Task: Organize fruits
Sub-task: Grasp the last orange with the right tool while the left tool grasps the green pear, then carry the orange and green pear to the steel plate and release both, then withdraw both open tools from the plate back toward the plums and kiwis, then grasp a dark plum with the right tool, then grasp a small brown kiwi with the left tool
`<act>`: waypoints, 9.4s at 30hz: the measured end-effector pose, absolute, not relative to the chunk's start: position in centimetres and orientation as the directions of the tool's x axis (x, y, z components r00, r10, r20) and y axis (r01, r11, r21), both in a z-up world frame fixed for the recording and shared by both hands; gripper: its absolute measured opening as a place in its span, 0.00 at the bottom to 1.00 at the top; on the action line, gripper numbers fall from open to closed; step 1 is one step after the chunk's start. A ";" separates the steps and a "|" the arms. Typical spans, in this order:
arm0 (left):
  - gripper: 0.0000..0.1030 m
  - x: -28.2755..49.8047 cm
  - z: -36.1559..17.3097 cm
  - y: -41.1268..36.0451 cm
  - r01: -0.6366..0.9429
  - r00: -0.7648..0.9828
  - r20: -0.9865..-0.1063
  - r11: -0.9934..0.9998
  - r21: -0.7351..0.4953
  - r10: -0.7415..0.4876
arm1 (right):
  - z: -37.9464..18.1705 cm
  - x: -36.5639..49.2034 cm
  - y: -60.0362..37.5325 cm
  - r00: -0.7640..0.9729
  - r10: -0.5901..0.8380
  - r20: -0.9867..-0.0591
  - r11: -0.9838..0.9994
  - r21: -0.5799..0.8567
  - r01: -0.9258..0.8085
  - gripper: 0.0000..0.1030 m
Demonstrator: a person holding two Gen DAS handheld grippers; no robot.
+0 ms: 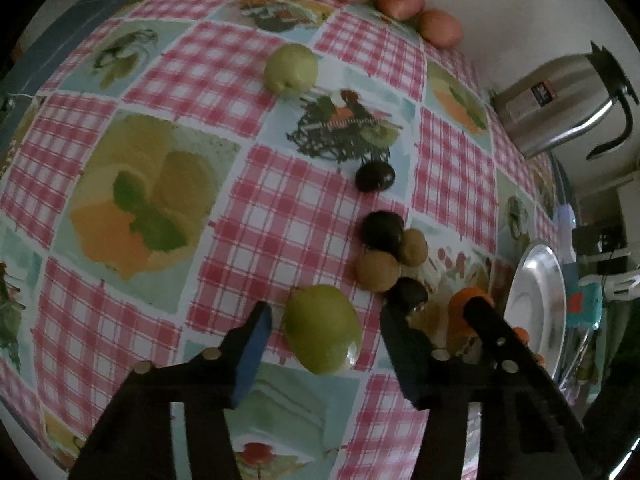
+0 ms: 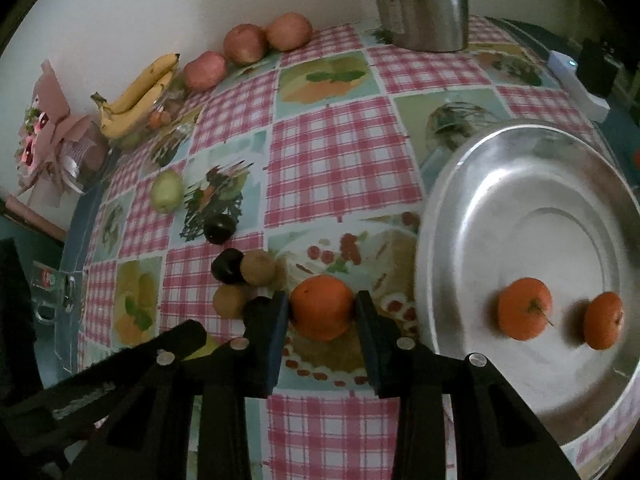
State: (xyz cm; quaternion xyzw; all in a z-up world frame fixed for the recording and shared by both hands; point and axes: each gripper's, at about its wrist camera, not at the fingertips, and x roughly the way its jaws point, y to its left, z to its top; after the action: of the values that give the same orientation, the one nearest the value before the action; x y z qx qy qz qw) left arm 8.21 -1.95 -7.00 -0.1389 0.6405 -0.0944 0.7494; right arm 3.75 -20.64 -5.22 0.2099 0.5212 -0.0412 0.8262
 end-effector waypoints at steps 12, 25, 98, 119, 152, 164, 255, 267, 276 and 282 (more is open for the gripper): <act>0.42 7.9 -7.1 -2.1 -0.046 0.166 -0.938 0.948 -0.316 -0.305 | -4.5 2.8 -22.0 0.477 0.163 -0.864 0.878 0.347 0.329 0.34; 0.42 8.3 -4.1 -1.4 -0.036 0.273 -0.906 0.938 -0.345 -0.322 | -2.6 2.7 -22.2 0.513 0.121 -0.850 0.889 0.323 0.326 0.34; 0.62 7.7 -1.8 -23.9 0.469 0.273 -0.901 0.864 -0.182 -0.338 | -2.5 -0.9 -38.9 0.372 -0.143 -0.917 0.686 0.179 0.705 0.49; 0.70 10.6 0.1 -12.8 0.198 0.358 -0.899 0.962 -0.190 -0.251 | -1.1 -0.8 -35.9 0.384 -0.130 -0.914 0.766 0.153 0.624 0.50; 1.00 10.0 -1.0 -7.6 0.075 0.383 -0.910 0.987 -0.143 -0.161 | -1.5 -0.1 -34.2 0.405 -0.100 -0.909 0.804 0.166 0.570 0.94; 1.00 9.7 -1.3 -7.9 0.115 0.371 -0.917 0.987 -0.109 -0.145 | -1.3 0.8 -31.9 0.405 -0.108 -0.908 0.849 0.128 0.513 0.94; 1.00 12.8 -7.1 0.3 -0.098 0.166 -0.947 0.951 -0.295 -0.277 | -7.4 7.9 -15.9 0.283 0.260 -0.923 0.951 0.295 0.088 0.26; 0.96 12.7 -7.1 -0.1 -0.081 0.155 -0.936 0.941 -0.330 -0.315 | -5.4 6.9 -18.8 0.357 0.237 -0.904 0.940 0.305 0.150 0.26; 0.86 12.3 -7.6 -3.3 0.034 0.125 -0.946 0.954 -0.297 -0.299 | -3.9 5.9 -21.8 0.409 0.194 -0.891 0.921 0.309 0.235 0.26; 0.67 11.9 -8.0 -5.1 0.089 0.115 -0.956 0.962 -0.259 -0.268 | -3.5 5.5 -22.5 0.420 0.185 -0.888 0.915 0.311 0.255 0.26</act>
State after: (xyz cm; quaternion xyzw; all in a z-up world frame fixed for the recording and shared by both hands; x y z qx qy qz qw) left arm 11.88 -5.14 -8.00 -0.0686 0.6541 -0.1201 0.7437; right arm 5.47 -22.50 -3.53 0.2045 0.5380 -0.0216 0.8175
